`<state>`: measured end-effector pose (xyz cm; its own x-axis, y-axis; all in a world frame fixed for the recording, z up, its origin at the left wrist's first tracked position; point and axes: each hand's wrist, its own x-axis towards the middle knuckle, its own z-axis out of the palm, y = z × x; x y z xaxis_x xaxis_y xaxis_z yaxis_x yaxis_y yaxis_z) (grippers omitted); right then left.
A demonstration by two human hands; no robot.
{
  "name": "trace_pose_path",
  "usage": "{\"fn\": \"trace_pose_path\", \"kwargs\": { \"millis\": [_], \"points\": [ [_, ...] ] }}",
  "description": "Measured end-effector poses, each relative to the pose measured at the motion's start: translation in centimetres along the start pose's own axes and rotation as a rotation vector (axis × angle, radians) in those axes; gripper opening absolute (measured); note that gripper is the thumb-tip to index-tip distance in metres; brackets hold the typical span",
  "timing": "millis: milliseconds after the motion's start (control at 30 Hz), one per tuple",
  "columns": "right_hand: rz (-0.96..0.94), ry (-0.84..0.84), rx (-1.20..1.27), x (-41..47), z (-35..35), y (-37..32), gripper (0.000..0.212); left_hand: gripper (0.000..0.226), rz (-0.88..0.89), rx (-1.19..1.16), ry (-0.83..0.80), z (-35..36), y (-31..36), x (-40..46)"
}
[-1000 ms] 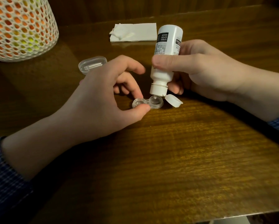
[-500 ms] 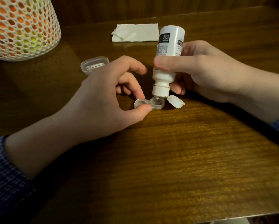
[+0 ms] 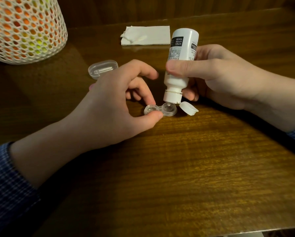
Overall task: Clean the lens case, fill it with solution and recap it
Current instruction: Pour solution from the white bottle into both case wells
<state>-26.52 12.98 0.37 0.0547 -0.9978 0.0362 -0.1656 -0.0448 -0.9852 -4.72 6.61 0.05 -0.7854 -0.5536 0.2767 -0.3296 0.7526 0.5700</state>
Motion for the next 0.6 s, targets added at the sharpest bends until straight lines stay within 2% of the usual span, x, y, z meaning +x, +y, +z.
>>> {"fn": "trace_pose_path", "kwargs": {
  "millis": [600],
  "points": [
    [-0.004, 0.022, 0.042, -0.07, 0.03, 0.03, 0.021, 0.066, -0.004, 0.009, -0.003, 0.03, 0.0, 0.06]
  ]
}}
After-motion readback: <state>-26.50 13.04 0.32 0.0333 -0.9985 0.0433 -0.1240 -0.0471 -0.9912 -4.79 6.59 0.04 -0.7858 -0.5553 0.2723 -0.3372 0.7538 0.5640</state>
